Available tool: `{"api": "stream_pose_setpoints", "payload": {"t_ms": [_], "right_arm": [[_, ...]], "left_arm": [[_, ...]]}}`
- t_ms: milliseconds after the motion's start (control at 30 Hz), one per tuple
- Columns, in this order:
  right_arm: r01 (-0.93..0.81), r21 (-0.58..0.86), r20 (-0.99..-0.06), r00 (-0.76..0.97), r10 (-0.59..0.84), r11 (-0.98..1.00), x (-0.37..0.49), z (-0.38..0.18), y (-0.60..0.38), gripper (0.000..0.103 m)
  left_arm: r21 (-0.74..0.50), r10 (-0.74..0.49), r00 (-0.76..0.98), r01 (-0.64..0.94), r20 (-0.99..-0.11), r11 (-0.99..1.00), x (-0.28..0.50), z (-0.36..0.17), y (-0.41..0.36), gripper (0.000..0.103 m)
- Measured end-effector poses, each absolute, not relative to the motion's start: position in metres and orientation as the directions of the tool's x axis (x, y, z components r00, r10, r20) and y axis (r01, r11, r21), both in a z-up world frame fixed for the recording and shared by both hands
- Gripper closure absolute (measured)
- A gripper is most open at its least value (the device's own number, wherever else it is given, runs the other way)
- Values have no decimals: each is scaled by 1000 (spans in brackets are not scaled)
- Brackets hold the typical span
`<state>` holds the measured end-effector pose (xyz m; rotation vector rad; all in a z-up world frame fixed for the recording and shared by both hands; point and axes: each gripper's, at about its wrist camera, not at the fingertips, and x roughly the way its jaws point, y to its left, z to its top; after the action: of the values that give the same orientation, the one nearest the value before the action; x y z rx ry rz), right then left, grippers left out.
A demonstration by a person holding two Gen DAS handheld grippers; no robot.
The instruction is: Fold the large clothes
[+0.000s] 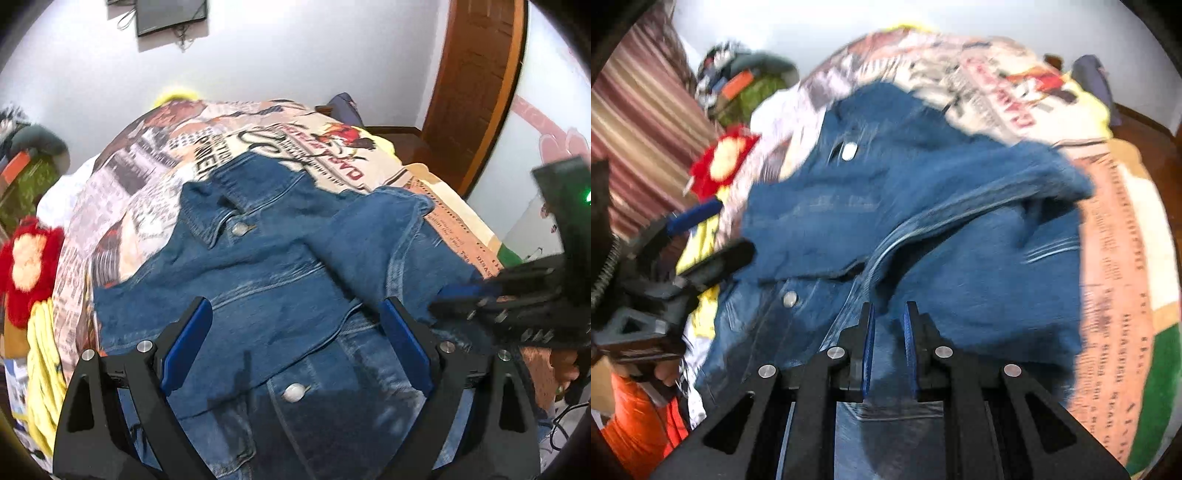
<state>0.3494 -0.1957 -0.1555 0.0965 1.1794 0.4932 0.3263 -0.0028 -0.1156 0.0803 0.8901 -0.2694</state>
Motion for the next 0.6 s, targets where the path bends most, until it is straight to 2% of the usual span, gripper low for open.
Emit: {"api": "stream_pose_setpoints", "payload": {"t_ms": [133,333,533,600], "right_arm": [[-261,311,-828,397,396,914,354,-130,-239,91],[-171,201,-826,500,261,965,363,-123,-294,91],[-90,243,-863,434,258,966,375,-157,-329,91],[-76,256,-875,404,265,964,378,-171,-332,91]], "left_arm": [[-15,-210,596,315,-775,949,344,-111,-34,10],[-29,-237,519,376,-821,926,382,-125,-77,10],[-32,-233,424,429,-875,903,420,-157,-122,11],[-38,-238,404,445,-883,895,429,-166,-133,16]]}}
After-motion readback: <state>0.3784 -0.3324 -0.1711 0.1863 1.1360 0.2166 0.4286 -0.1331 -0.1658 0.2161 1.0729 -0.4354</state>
